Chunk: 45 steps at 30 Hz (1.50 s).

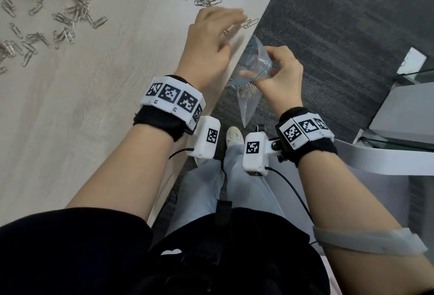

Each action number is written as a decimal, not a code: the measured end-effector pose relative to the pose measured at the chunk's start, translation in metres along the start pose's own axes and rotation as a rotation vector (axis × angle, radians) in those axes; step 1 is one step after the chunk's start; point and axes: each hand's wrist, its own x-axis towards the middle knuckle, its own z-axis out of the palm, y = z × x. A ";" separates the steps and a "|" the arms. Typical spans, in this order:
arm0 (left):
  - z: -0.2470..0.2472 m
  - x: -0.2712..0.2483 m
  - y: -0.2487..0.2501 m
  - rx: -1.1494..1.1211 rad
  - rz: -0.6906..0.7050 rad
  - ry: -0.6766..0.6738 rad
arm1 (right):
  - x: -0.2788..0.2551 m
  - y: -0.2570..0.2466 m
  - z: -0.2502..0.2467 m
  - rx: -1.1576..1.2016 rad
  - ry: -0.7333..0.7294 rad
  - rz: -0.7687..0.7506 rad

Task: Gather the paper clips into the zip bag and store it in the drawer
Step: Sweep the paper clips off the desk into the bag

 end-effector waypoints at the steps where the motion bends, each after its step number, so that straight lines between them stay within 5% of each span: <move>1: 0.000 0.003 0.000 0.087 0.023 -0.065 | 0.000 0.000 0.000 0.000 0.002 -0.001; 5: 0.003 0.010 0.000 0.322 0.069 -0.326 | 0.003 0.000 0.001 -0.006 0.009 -0.005; 8: 0.001 0.007 -0.006 0.389 0.119 -0.388 | 0.004 -0.001 0.001 -0.015 0.007 -0.008; 24: -0.007 -0.013 -0.004 0.075 0.013 -0.440 | 0.001 -0.005 0.001 -0.038 0.004 -0.029; 30: -0.019 -0.013 -0.001 -0.113 -0.114 -0.201 | 0.000 -0.006 0.000 -0.049 0.018 -0.046; 37: -0.038 0.009 -0.001 0.058 -0.189 -0.071 | 0.011 -0.006 -0.006 -0.027 0.009 -0.022; 45: -0.029 0.027 -0.013 0.391 -0.335 -0.216 | 0.021 -0.007 -0.009 -0.045 -0.047 0.009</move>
